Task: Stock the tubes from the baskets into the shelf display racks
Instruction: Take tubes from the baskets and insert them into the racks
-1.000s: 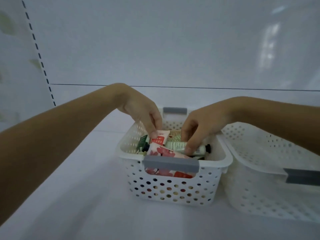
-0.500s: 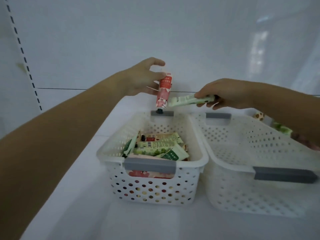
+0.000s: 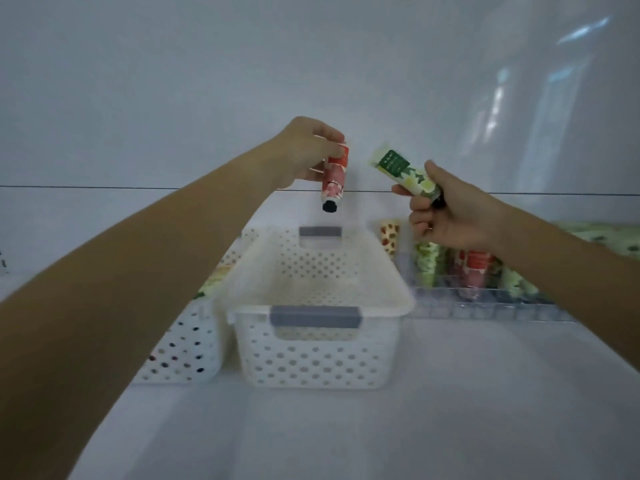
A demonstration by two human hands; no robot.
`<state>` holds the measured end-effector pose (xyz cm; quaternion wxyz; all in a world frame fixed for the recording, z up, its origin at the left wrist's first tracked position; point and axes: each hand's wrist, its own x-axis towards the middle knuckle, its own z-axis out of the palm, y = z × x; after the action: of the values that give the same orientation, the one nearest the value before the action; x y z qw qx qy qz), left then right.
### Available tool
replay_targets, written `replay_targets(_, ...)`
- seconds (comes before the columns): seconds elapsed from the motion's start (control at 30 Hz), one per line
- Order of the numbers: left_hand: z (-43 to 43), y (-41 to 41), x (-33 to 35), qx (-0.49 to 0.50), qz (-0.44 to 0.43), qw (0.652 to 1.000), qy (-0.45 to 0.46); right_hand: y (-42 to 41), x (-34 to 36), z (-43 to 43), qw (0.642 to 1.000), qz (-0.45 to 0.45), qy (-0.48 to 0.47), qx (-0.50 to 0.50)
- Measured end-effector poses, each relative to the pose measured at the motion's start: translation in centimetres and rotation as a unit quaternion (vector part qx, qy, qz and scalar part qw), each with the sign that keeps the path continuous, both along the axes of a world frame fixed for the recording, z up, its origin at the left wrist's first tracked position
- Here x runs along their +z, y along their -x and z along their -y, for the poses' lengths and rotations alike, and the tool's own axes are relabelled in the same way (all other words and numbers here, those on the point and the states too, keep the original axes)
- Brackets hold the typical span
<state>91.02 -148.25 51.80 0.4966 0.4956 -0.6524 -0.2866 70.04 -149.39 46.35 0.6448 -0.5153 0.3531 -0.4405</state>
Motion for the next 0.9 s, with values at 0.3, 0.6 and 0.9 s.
replay_targets(0.3, 0.0, 12.1, -2.3, 0.006, -0.055, 0.998, -0.031, 10.5, -2.9, -0.3, 0.965, -0.066, 0.145, -0.208)
replay_targets(0.6, 1.2, 18.8, -5.7, 0.096, -0.068, 0.993, -0.032, 15.4, -5.2, 0.3, 0.974, -0.079, 0.162, -0.134)
replay_targets(0.9, 1.3, 19.9, -12.2, 0.172, -0.127, 0.972, 0.094, 15.6, -8.4, 0.0, 0.842, -0.391, 0.317, -0.197)
